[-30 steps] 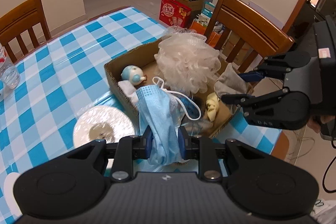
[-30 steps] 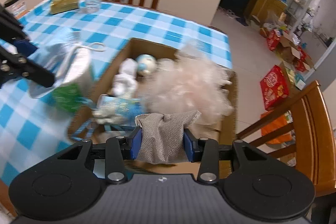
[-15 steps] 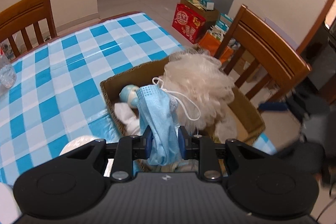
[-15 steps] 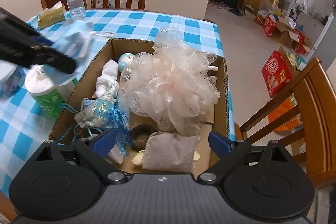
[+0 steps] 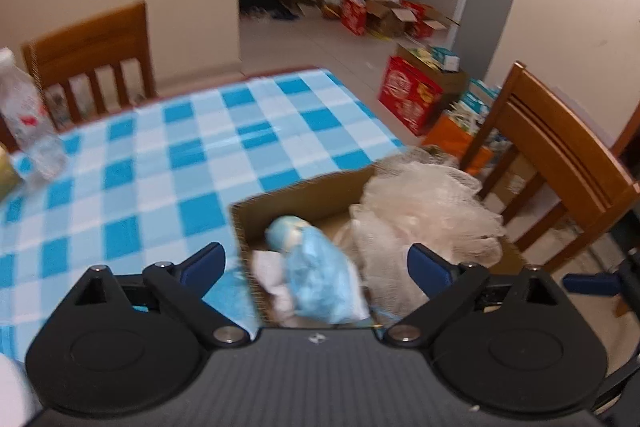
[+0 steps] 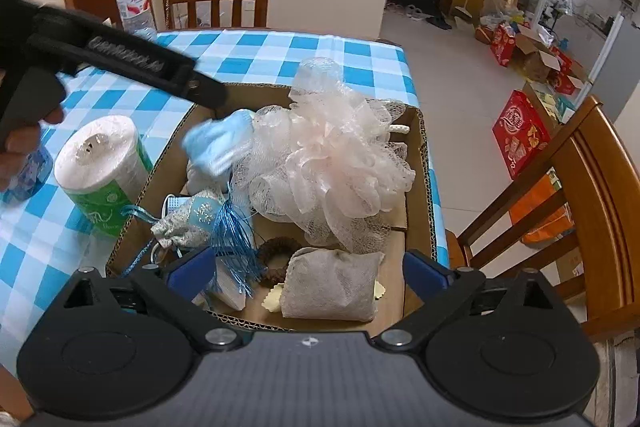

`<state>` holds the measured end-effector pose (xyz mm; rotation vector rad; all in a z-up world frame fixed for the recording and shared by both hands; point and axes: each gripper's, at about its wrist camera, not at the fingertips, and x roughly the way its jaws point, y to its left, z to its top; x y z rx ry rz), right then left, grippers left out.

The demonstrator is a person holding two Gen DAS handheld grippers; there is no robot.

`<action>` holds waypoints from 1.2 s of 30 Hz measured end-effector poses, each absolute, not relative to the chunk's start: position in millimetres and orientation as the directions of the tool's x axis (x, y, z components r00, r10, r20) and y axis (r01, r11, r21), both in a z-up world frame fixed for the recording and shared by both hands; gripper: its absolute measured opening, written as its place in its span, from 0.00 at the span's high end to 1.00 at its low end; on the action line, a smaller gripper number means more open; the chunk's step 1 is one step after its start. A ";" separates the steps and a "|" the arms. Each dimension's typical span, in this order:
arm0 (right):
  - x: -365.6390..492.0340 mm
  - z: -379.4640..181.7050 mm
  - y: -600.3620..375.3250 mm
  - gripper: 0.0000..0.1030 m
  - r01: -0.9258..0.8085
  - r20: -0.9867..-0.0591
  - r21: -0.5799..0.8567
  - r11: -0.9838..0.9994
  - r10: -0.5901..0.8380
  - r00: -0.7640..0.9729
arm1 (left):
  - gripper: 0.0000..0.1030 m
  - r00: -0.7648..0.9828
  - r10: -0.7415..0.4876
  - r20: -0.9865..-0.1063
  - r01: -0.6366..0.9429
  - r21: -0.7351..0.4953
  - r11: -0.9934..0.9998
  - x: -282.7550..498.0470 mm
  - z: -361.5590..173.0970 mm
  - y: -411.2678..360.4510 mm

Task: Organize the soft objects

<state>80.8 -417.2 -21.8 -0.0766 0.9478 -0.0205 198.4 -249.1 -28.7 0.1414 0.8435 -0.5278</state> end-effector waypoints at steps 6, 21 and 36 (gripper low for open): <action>85.5 -18.9 -416.4 0.00 0.078 -0.818 -0.094 0.992 -0.122 0.562 | 0.01 0.676 -0.289 -0.677 0.469 0.093 0.879 164.2 -15.5 -232.8; 63.6 2.9 -410.4 0.00 0.356 -0.854 -0.101 0.929 -0.265 0.448 | 0.01 0.579 -0.203 -0.789 0.467 0.117 0.877 106.2 -5.6 -222.7; 34.0 15.2 -382.7 0.00 0.394 -0.862 -0.090 0.915 -0.269 0.429 | 0.01 0.527 -0.227 -0.819 0.500 0.083 0.862 82.1 0.3 -211.9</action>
